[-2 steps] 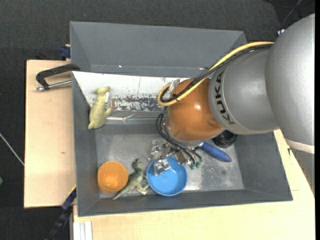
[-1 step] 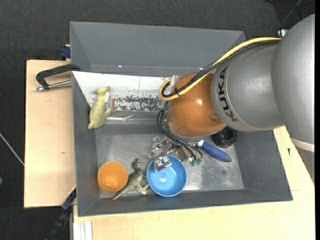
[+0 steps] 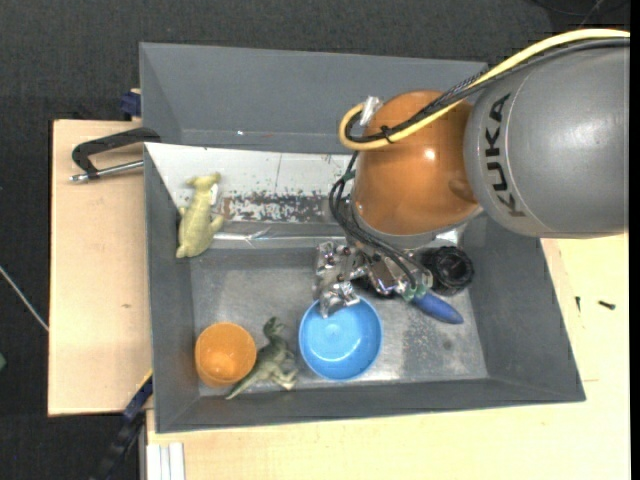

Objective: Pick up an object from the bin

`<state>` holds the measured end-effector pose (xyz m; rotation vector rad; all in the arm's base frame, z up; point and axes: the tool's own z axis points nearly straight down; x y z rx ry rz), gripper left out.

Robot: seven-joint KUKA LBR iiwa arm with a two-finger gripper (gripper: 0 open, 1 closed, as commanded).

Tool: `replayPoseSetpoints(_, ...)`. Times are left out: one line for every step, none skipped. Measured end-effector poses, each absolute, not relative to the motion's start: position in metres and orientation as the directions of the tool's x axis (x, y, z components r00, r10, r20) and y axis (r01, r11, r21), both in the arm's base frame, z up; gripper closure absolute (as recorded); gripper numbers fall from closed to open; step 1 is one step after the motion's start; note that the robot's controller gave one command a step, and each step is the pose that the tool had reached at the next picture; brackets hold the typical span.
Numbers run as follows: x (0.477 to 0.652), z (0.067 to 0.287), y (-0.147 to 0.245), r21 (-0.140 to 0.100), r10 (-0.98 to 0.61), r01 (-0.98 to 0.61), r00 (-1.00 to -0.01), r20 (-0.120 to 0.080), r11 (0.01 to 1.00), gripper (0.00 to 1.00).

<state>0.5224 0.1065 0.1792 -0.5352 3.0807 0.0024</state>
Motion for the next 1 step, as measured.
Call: replayPoseSetpoints(0.5241,0.2014,0.1079,0.0,-0.337,-0.337,-0.942,-0.01,0.942,1.0)
